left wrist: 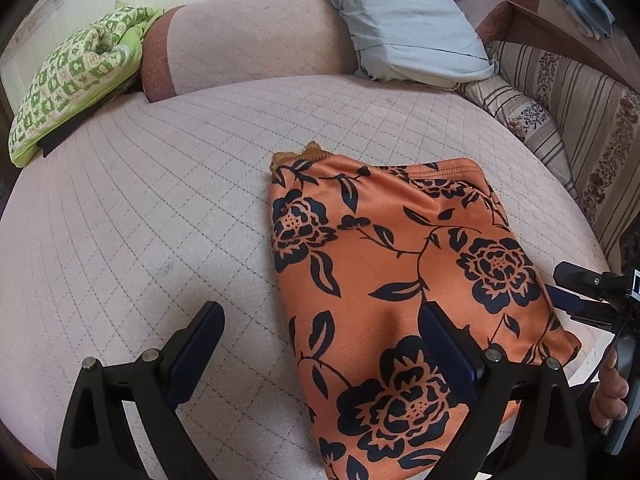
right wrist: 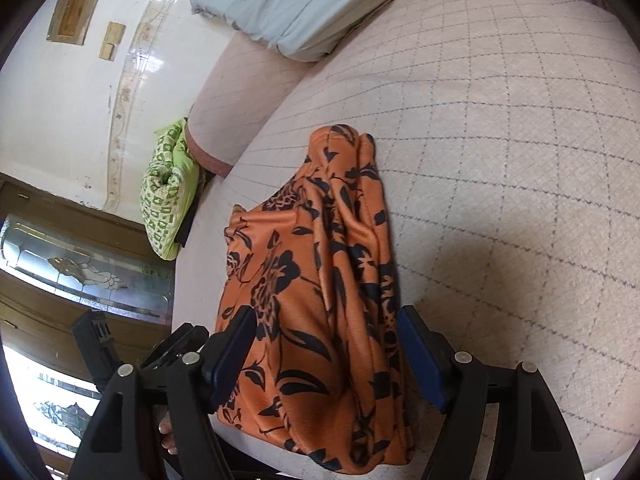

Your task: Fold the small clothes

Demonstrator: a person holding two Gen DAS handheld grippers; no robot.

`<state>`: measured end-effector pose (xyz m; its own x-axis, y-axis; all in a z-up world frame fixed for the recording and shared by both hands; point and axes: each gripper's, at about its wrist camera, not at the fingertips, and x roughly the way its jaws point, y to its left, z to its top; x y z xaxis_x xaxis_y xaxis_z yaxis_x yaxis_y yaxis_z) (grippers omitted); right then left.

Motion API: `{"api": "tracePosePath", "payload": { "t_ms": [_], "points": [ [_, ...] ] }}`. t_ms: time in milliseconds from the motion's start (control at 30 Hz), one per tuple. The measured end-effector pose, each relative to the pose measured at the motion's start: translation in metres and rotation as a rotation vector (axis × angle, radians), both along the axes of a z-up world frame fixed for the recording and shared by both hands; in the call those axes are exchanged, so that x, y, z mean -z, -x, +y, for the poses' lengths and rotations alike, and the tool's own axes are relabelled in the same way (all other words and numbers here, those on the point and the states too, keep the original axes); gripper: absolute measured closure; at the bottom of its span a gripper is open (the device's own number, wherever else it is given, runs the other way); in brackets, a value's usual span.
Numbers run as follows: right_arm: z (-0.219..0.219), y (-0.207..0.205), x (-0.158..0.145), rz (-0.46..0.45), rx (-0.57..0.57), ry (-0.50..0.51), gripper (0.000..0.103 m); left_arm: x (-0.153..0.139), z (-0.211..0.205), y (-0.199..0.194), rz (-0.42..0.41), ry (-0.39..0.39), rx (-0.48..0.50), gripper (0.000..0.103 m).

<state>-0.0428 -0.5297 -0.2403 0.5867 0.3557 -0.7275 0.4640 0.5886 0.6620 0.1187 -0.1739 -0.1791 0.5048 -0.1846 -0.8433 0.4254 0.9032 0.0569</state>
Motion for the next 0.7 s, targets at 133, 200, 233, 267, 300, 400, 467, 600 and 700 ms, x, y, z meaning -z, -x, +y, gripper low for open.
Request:
{"api": "tracePosePath", "payload": {
  "t_ms": [133, 200, 233, 267, 300, 400, 467, 600, 700],
  "points": [
    [0.003, 0.000, -0.002, -0.010, -0.002, -0.002, 0.028, -0.002, 0.000, 0.001, -0.005, -0.010, -0.010, 0.005],
    [0.003, 0.001, -0.002, -0.007, 0.001, -0.002, 0.028, -0.001, 0.000, 0.001, -0.002, -0.017, -0.019, 0.005],
    [0.002, 0.001, -0.003, -0.008, 0.003, -0.003, 0.028, -0.002, 0.000, 0.001, -0.002, -0.016, -0.021, 0.005],
    [0.001, 0.003, -0.003, -0.010, 0.005, -0.004, 0.028, -0.002, 0.000, 0.001, -0.005, -0.016, -0.023, 0.005],
    [-0.001, 0.004, -0.003, -0.012, 0.008, -0.006, 0.028, -0.002, 0.000, 0.001, -0.007, -0.019, -0.025, 0.005],
    [-0.007, 0.007, -0.003, -0.013, 0.019, -0.015, 0.028, -0.001, -0.002, 0.000, -0.007, -0.025, -0.024, 0.005],
    [-0.010, 0.009, -0.002, -0.016, 0.024, -0.020, 0.028, 0.001, -0.004, -0.002, -0.007, -0.033, -0.023, 0.005],
    [-0.014, 0.012, -0.002, -0.021, 0.029, -0.026, 0.028, 0.004, -0.006, -0.005, -0.003, -0.032, -0.024, 0.005],
    [-0.014, 0.010, -0.001, -0.018, 0.028, -0.033, 0.027, 0.008, -0.006, -0.007, 0.007, -0.034, -0.027, 0.005]
  ]
}}
